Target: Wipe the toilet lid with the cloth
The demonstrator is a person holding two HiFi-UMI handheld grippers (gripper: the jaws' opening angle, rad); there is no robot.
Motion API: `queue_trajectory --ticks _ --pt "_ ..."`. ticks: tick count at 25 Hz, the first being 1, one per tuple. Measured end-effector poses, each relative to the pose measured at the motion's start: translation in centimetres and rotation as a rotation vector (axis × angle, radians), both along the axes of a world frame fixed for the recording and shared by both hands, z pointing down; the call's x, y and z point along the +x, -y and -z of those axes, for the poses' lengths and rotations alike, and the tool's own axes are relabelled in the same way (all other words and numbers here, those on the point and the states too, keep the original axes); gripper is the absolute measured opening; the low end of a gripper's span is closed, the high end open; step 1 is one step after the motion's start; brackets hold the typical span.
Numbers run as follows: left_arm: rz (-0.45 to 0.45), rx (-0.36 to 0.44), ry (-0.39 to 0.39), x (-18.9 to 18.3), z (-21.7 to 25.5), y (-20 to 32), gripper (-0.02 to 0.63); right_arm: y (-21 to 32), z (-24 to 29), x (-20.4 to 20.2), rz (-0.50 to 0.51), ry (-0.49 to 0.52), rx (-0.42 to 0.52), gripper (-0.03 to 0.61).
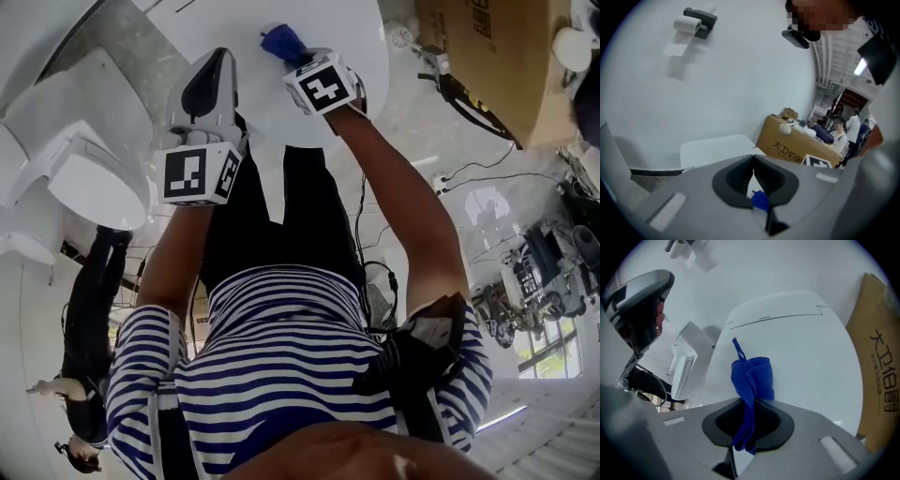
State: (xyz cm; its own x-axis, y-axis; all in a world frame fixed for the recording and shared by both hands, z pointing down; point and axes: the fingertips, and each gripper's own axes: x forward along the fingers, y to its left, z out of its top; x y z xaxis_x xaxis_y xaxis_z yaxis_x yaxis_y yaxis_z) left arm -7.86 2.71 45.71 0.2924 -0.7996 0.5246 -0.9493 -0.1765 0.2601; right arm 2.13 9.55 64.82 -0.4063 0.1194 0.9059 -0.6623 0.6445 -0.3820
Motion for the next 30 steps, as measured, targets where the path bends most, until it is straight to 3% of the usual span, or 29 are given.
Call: queue_trajectory --ticks 20,30 --pt "0.029 -0.013 0.021 -8.4 0.1 -2.7 0.003 -10.3 -0.2 -14.3 0.095 0.11 -0.094 0.049" --pt "-0.013 -0.021 0.02 -9.4 -0.2 -2.6 0.003 -10.7 -0.4 -16.1 0.086 0.121 -0.098 0.049"
